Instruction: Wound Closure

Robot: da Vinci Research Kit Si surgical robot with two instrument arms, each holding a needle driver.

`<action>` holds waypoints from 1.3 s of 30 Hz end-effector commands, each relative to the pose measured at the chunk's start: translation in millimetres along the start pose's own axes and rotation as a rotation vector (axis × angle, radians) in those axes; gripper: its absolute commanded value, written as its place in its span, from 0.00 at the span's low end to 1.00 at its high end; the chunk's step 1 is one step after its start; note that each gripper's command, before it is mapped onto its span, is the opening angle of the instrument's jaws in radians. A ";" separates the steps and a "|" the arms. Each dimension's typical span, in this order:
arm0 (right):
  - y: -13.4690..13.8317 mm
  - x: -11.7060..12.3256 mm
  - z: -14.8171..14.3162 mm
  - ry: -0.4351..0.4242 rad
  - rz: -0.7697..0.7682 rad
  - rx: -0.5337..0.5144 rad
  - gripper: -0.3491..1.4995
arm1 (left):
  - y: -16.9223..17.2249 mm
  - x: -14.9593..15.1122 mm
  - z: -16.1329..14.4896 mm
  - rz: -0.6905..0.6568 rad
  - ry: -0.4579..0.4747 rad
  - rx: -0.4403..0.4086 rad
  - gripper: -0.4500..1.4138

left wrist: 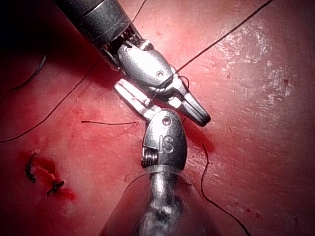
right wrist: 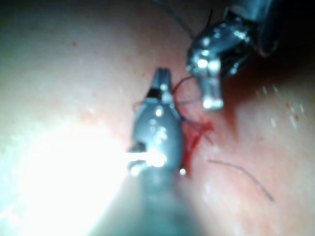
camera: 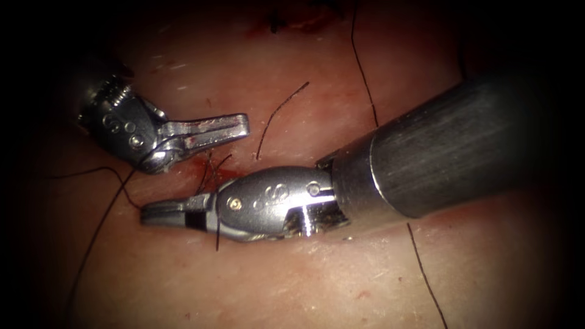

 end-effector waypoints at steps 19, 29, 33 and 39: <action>-2.2 -2.3 -0.3 0.298 0.210 -0.294 0.00 | 2.4 -4.1 -1.6 0.003 -0.001 -0.012 0.00; -1.9 -1.5 -0.3 0.341 0.350 -0.357 0.00 | 3.3 -7.2 -2.2 0.035 -0.024 -0.009 0.00; -2.1 -0.7 -0.4 0.361 0.379 -0.348 0.00 | 3.5 -7.8 -3.0 0.041 -0.039 -0.008 0.00; -2.0 0.1 -0.5 0.395 0.415 -0.332 0.00 | 3.4 -7.7 -3.4 0.042 -0.049 -0.002 0.00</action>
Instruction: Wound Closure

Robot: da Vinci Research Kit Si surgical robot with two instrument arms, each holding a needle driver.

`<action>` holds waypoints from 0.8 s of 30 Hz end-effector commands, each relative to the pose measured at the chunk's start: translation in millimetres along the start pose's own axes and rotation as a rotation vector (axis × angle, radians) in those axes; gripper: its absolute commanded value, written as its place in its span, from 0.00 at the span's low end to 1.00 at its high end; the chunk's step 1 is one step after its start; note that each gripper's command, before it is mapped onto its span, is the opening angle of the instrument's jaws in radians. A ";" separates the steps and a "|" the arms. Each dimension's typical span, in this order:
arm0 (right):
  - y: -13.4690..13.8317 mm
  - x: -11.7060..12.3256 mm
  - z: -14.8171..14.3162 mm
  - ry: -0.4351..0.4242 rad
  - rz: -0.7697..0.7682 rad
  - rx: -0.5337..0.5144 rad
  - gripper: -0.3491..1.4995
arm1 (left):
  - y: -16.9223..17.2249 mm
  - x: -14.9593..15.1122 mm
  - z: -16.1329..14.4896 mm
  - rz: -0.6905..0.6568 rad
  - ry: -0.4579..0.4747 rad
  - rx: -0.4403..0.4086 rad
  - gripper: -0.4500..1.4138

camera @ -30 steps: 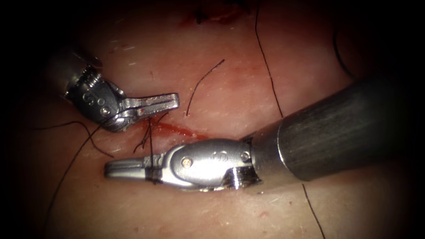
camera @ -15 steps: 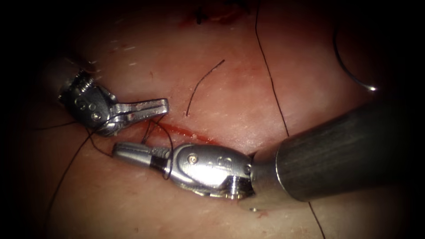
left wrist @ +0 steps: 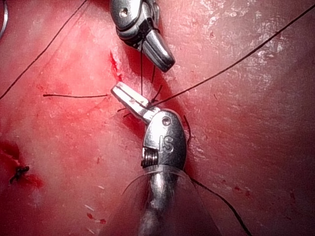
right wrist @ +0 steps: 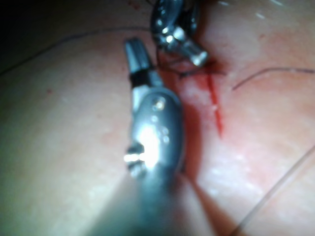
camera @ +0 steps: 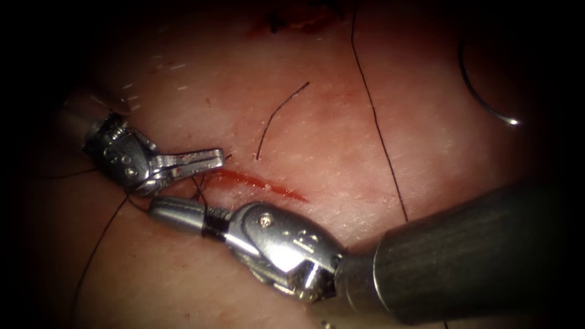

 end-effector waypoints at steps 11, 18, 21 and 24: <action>-0.2 1.2 1.3 0.030 0.044 -0.244 0.92 | 3.6 1.3 1.3 -0.012 -0.014 0.004 0.00; 0.2 1.8 1.0 -0.017 -0.098 -0.324 0.91 | 4.4 1.9 1.2 -0.013 -0.015 0.004 0.00; 0.5 1.9 0.9 -0.018 -0.105 -0.336 0.90 | 4.9 3.0 1.4 -0.020 -0.013 0.003 0.00; 0.9 1.9 0.7 -0.018 -0.111 -0.349 0.89 | 5.5 4.0 1.6 -0.027 -0.013 0.004 0.00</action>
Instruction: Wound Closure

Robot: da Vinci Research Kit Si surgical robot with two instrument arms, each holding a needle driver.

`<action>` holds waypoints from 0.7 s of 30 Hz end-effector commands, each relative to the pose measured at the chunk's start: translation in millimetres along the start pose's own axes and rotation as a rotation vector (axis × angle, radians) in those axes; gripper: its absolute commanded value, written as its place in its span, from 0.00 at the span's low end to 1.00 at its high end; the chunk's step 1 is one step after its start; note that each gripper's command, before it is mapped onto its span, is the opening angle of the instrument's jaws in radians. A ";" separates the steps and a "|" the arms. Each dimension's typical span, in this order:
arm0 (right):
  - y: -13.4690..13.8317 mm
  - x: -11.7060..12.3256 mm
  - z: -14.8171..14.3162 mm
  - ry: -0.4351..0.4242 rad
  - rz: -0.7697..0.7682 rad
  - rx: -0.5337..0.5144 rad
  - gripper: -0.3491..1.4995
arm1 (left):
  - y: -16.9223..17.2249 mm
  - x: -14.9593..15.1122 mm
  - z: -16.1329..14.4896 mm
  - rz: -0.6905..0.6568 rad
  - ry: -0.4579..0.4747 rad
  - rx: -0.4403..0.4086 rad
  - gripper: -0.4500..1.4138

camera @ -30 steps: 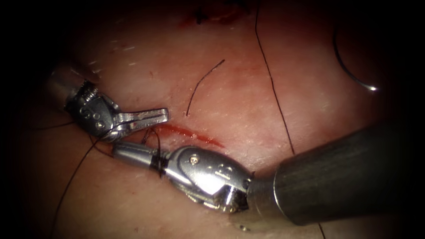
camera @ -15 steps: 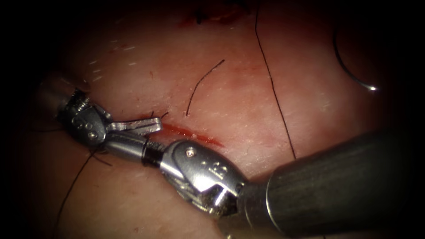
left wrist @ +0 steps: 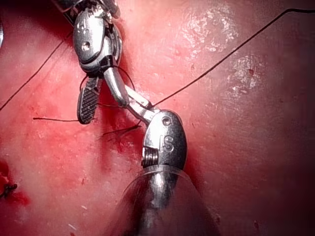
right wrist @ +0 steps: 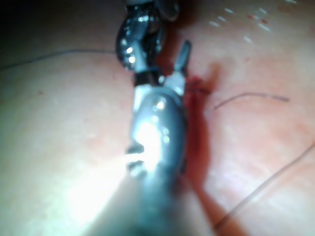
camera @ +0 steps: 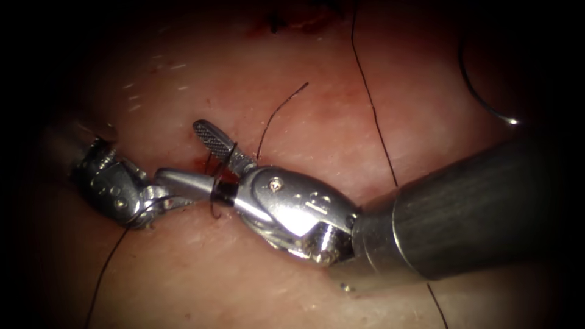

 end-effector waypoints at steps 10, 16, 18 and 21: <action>0.1 -1.3 0.0 -0.001 -0.011 -0.026 0.88 | 5.4 1.5 1.1 -0.113 -0.079 -0.006 0.40; 0.3 -1.5 0.0 -0.001 -0.015 -0.031 0.88 | 7.4 2.5 0.1 -0.135 -0.105 -0.006 0.41; 0.4 -1.5 0.0 -0.001 -0.015 -0.032 0.86 | 7.6 2.9 0.1 -0.138 -0.113 -0.003 0.41; 0.5 -1.6 0.0 -0.001 -0.017 -0.033 0.86 | 7.8 3.3 0.2 -0.140 -0.121 0.003 0.45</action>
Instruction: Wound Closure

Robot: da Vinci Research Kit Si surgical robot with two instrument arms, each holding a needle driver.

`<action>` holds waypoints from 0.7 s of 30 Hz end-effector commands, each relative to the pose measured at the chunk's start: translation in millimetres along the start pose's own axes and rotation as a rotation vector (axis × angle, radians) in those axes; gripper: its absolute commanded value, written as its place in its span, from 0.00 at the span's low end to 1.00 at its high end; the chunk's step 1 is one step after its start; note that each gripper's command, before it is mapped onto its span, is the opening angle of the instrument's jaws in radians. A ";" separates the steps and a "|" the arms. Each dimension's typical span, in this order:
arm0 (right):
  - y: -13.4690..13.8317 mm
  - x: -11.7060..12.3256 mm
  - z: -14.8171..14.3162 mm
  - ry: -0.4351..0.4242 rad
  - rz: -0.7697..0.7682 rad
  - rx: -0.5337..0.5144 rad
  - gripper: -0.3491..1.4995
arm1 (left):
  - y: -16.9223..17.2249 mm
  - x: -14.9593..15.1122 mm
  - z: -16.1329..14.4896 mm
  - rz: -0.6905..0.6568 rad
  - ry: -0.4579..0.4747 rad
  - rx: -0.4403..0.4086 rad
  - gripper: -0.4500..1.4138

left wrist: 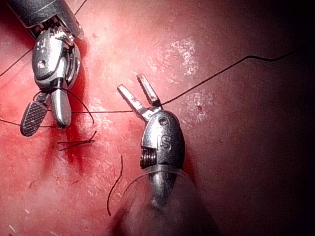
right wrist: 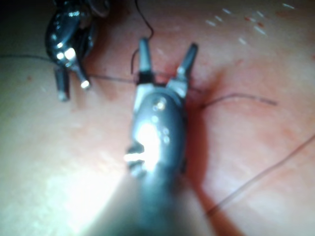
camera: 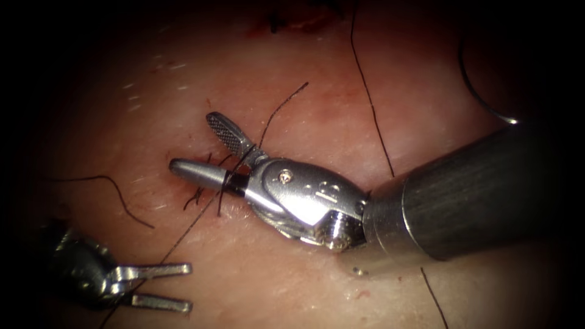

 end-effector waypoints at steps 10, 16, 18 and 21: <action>-0.9 -1.6 0.1 -0.001 -0.004 -0.002 0.85 | 3.1 2.4 -0.4 -0.008 -0.055 0.041 0.53; -1.1 -1.5 0.0 -0.001 -0.003 -0.003 0.85 | 4.2 2.0 -1.9 0.090 -0.114 0.072 0.00; -1.1 -1.5 0.0 -0.001 -0.004 -0.003 0.85 | 4.6 2.2 -2.0 0.113 -0.121 0.085 0.00; -1.2 -1.5 0.0 -0.001 -0.004 -0.003 0.85 | 4.8 2.3 -2.1 0.119 -0.125 0.093 0.00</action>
